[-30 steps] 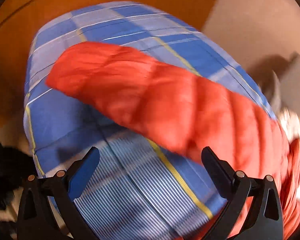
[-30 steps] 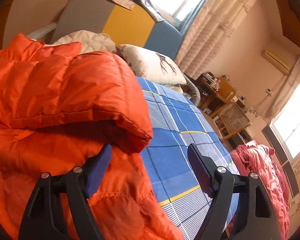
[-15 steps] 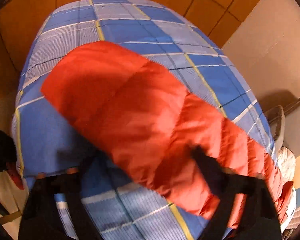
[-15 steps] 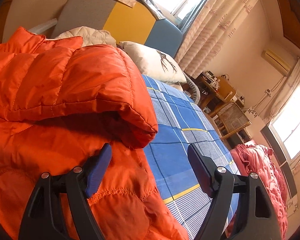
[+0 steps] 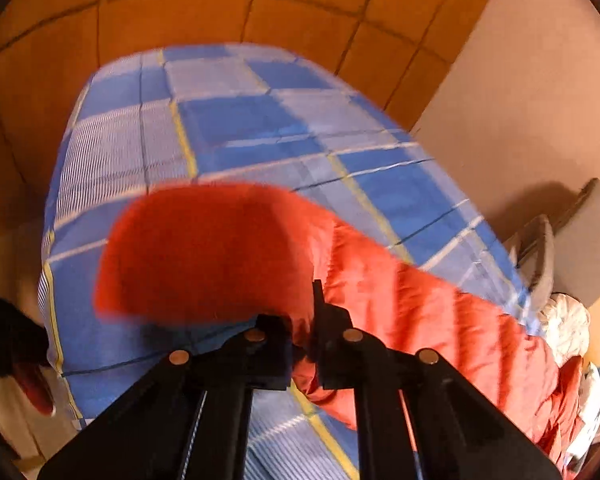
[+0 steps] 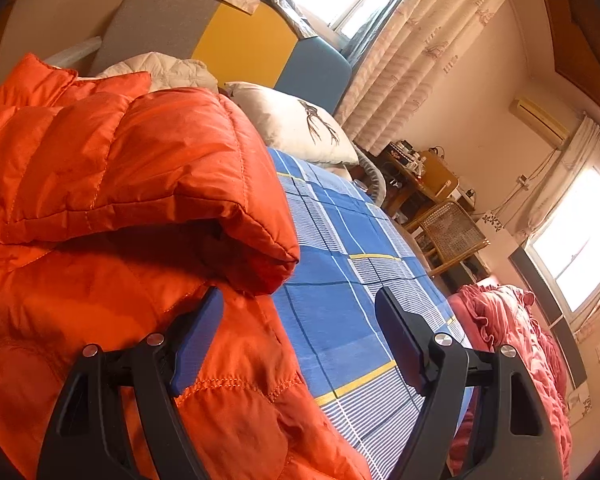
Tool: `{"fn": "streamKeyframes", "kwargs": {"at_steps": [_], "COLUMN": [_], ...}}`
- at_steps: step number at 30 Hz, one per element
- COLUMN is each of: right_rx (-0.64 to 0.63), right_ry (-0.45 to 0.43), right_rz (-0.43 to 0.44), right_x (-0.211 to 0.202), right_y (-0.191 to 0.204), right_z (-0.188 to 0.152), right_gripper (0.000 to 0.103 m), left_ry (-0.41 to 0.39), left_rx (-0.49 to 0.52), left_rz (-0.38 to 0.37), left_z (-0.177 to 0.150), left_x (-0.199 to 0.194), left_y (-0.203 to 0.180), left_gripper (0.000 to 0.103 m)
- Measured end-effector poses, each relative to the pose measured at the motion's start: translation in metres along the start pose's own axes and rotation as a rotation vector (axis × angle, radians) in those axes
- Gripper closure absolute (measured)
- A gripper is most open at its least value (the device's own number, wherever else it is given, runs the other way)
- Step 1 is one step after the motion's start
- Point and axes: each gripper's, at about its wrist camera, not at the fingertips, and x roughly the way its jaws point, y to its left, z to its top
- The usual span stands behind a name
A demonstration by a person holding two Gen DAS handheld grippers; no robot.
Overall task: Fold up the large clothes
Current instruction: 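Lift the sleeve with the left tool, fold it over the jacket body, open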
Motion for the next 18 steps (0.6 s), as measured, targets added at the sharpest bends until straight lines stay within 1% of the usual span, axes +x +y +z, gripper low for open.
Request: {"fn": "streamKeyframes", "kwargs": {"at_steps": [3,6,10,14,18], "right_rx": [0.011,0.017,0.027,0.04,0.051], "right_ry": [0.002,0.01,0.014,0.021,0.028], "right_rz": [0.001,0.003,0.008,0.012,-0.001], "right_x": [0.0,0.002,0.004,0.005,0.007], "right_y": [-0.002,-0.003,-0.006,-0.009,-0.012], "right_z": [0.001,0.001,0.0,-0.001,-0.002], "right_gripper": [0.026,0.026,0.026,0.026,0.026], "left_ry": [-0.06,-0.094,-0.158,-0.229,-0.26], "left_rx": [0.074,0.145,0.283,0.442,0.574], "left_rz": [-0.036,-0.068,-0.108,-0.156,-0.189], "left_z": [-0.001,-0.004,-0.016,-0.037,-0.065], "left_x": [-0.023,-0.043,-0.073,-0.104,-0.126], "left_y": [-0.02,-0.041,-0.078,-0.115,-0.149], "left_gripper": [0.097,0.097,0.097,0.097,0.097]}}
